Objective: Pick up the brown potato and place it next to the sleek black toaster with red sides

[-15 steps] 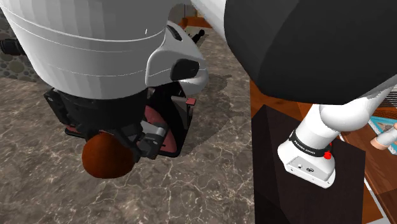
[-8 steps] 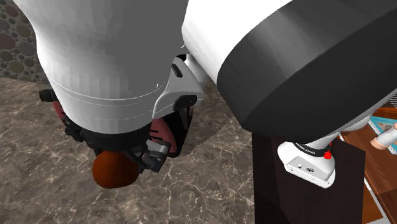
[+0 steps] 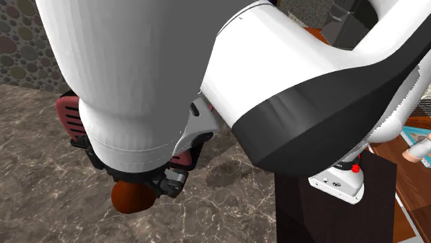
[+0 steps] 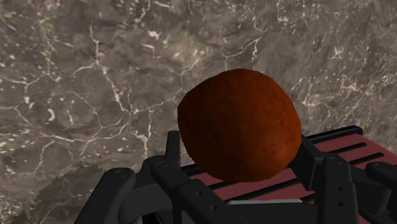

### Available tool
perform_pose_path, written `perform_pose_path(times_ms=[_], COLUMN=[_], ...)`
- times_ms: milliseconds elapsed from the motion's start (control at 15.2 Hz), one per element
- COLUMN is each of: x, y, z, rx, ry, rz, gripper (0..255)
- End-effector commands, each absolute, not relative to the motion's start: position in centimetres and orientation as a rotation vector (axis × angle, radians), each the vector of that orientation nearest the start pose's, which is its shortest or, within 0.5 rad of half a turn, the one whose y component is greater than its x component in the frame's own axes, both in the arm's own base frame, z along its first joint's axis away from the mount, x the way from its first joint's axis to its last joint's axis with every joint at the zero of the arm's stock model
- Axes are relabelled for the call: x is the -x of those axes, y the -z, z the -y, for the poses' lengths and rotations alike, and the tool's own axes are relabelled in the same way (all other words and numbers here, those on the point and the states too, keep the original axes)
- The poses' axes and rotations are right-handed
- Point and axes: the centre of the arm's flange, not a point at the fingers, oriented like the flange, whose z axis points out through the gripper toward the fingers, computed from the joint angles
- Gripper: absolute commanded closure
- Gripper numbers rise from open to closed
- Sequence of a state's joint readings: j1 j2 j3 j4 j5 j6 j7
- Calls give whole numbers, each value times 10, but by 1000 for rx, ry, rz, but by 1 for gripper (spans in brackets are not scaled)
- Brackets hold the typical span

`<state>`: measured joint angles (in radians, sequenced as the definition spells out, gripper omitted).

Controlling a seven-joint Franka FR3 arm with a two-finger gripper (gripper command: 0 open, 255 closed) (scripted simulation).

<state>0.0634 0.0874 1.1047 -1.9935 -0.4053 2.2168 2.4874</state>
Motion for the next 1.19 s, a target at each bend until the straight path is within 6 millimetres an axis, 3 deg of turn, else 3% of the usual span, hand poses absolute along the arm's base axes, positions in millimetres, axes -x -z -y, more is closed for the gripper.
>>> perform_pose_path(times_ms=[0,1122], x=[-250,-250], y=[-450,-360], z=[-526,-526], rx=[2441,2441], ry=[306,306], rz=[-1518,-1518], gripper=[255,255])
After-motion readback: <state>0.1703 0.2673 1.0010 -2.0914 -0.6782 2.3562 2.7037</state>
